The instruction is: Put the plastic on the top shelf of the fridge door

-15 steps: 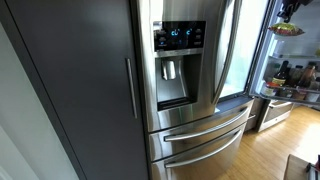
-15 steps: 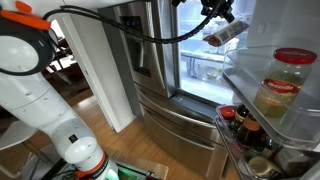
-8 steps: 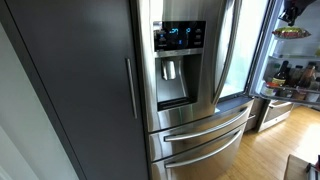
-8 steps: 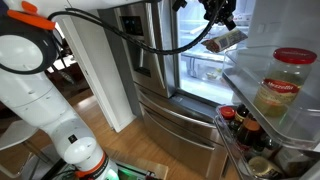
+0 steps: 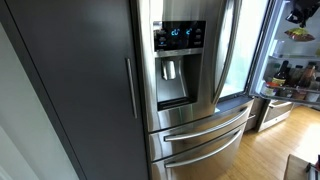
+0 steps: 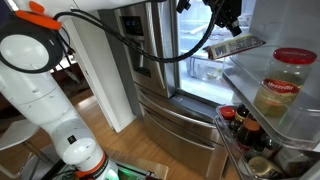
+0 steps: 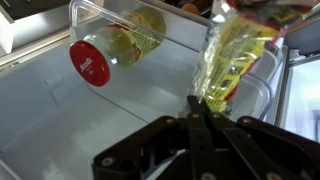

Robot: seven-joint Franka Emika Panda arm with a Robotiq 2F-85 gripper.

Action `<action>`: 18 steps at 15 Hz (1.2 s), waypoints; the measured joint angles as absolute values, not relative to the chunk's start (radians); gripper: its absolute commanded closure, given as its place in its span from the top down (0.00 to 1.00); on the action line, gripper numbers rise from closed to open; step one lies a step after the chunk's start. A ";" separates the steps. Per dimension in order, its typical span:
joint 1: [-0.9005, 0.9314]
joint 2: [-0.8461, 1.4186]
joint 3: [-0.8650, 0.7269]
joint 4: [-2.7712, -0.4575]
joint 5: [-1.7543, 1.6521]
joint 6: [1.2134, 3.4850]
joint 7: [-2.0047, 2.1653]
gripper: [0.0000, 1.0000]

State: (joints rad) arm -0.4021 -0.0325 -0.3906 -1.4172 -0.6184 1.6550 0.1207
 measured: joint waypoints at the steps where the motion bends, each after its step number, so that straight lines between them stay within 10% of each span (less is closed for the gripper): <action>1: -0.407 -0.025 -0.398 -1.410 -0.614 1.663 0.129 0.00; 12: -0.412 -0.019 -0.411 -1.462 -0.599 1.951 0.137 0.00; 13: -0.412 -0.021 -0.412 -1.472 -0.601 1.978 0.137 0.26; 18: -0.413 -0.034 -0.414 -1.498 -0.608 2.018 0.140 0.56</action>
